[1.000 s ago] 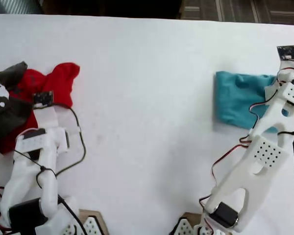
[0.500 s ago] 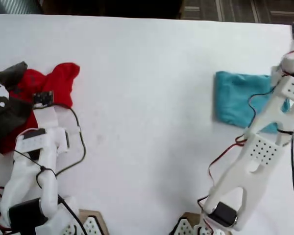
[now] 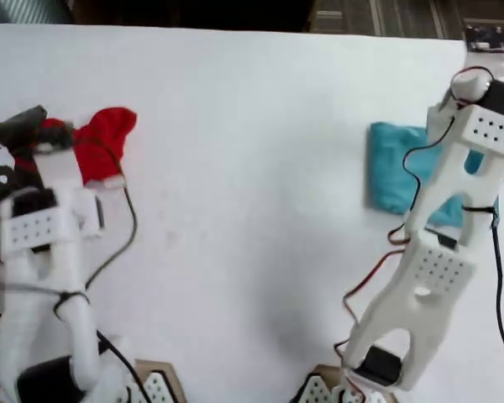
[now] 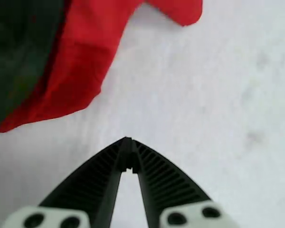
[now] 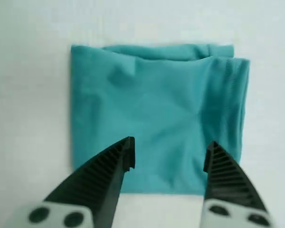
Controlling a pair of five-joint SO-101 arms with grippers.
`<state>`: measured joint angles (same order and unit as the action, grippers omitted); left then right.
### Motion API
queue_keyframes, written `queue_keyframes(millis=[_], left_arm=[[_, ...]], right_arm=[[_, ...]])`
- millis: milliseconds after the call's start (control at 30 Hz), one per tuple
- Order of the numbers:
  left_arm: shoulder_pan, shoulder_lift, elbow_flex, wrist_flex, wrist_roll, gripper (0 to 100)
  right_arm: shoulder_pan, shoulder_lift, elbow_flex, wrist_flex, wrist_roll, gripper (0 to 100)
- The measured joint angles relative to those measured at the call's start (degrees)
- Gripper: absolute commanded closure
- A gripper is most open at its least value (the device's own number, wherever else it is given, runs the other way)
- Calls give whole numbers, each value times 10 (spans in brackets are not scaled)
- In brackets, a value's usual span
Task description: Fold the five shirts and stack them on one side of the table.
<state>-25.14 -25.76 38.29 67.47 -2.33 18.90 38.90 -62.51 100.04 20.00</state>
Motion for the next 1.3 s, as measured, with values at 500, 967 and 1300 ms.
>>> queue_keyframes(millis=[500, 967, 1300], left_arm=[[-224, -13, -195, -7, -199, 806], [-298, 378, -486, 62, -153, 836], [-292, 529, -765, 240, -115, 974]], right_arm=[[-120, -534, 621, -3, 74, 772], [-4, -569, 818, -76, 145, 772], [-4, -569, 818, -81, 145, 772]])
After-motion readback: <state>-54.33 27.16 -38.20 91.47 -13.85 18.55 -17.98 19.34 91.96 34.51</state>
